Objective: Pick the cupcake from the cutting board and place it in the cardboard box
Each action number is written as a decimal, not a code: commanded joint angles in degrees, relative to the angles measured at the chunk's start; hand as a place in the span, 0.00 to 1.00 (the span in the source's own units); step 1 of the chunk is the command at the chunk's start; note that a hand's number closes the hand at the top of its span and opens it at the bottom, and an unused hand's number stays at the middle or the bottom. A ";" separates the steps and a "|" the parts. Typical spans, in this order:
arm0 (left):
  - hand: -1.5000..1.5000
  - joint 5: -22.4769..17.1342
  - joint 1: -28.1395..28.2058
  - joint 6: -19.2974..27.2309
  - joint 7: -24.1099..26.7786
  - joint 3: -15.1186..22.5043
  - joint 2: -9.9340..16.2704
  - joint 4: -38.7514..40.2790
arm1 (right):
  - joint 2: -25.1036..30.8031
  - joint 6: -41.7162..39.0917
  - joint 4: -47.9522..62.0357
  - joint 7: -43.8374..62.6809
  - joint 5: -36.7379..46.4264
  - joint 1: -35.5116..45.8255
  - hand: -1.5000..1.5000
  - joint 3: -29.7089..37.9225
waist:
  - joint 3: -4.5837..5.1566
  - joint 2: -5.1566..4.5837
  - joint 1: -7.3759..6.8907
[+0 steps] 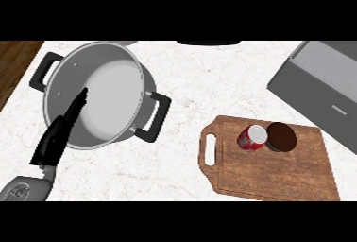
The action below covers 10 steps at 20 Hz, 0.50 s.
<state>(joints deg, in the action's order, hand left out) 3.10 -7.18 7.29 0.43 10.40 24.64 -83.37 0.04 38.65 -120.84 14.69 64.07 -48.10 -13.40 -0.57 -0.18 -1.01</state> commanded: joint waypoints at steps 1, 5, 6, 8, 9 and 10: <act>0.50 -0.97 -0.08 -1.55 0.96 -0.15 -1.66 4.33 | -0.04 -8.82 0.55 12.79 6.94 11.34 0.00 -0.28 | 0.70 -0.50 0.00; 0.50 2.39 -1.87 0.52 -3.06 1.63 -4.16 3.76 | -0.04 -12.34 5.36 18.85 9.75 20.38 0.00 -1.88 | 0.61 -0.21 0.61; 0.50 1.15 -3.14 -1.31 1.40 -0.43 -3.55 9.46 | -0.04 -12.92 6.67 18.37 9.77 21.46 0.00 0.22 | 0.65 -0.30 1.09; 0.50 1.20 -1.91 -0.65 -0.10 -0.96 -4.23 6.61 | -0.04 -11.91 7.45 19.10 12.13 22.32 0.00 -0.36 | 0.61 -0.02 1.07; 0.50 0.69 -1.18 -1.87 -4.04 -1.31 -2.52 1.72 | -0.04 -10.72 11.01 21.63 13.33 25.34 0.00 -1.38 | 0.57 0.08 0.68; 0.50 1.54 1.55 -1.27 0.09 -1.51 -2.84 3.90 | -0.04 -8.43 10.92 18.24 12.49 23.85 0.00 1.66 | 0.58 0.12 0.91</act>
<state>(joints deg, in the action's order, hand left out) 4.18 -7.86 6.15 -0.02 8.61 23.42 -82.40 0.01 28.71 -113.75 31.45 74.22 -28.60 -13.54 -0.74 0.48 -0.46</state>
